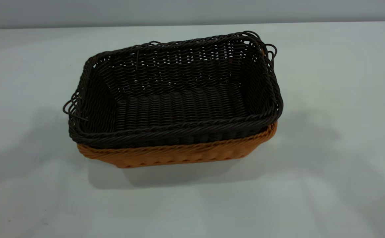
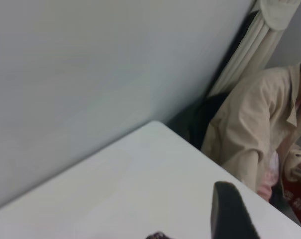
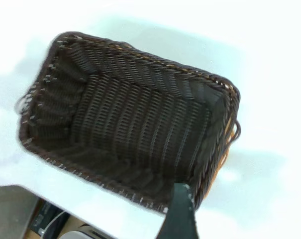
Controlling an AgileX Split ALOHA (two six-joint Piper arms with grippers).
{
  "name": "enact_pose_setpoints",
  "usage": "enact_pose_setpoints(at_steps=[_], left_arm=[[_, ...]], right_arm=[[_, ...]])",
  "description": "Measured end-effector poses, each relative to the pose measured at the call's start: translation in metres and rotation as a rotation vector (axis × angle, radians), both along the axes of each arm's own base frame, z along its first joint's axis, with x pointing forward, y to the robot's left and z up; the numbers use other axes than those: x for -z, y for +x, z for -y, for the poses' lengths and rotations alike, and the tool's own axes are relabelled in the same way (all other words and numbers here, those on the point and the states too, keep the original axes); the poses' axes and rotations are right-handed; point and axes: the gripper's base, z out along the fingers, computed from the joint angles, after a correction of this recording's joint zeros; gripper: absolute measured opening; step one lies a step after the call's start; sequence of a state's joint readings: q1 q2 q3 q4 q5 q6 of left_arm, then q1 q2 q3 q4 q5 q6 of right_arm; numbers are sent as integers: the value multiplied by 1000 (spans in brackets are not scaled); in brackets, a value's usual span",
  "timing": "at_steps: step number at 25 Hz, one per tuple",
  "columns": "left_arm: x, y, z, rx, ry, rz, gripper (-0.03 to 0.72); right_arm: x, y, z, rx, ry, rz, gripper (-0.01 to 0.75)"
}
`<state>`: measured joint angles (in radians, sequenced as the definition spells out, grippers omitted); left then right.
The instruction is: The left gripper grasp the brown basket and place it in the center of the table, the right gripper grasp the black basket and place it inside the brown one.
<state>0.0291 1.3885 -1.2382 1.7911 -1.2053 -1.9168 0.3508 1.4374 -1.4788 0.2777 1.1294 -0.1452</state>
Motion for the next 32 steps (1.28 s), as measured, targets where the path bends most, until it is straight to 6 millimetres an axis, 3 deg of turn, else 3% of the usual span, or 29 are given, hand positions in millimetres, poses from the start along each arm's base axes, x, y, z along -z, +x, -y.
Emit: enact_pose_setpoints(at_steps=[5,8,11,16,20,23,26,32], left_arm=[[-38,-40,0,-21,10,159,337],[-65,-63,-6,-141,65,374,337],[-84,-71,-19,-338,164,593,337],[-100,-66,-51,-712,428,837,337],[-99,-62,-77,-965,747,922,337],[-86,-64,-93,-1095,945,888,337],[-72,-79,-103,-1200,936,792,337],[-47,-123,-111,-1350,659,541,336]], right_arm=[[-34,-47,16,2,24,25,554],[-54,-75,26,14,60,83,554],[-71,-101,35,23,104,147,554],[-90,-140,49,26,149,243,553],[-97,-158,55,39,182,278,553],[-100,-166,57,43,211,285,553],[-104,-176,59,38,234,302,553],[-111,-203,70,38,255,378,553]])
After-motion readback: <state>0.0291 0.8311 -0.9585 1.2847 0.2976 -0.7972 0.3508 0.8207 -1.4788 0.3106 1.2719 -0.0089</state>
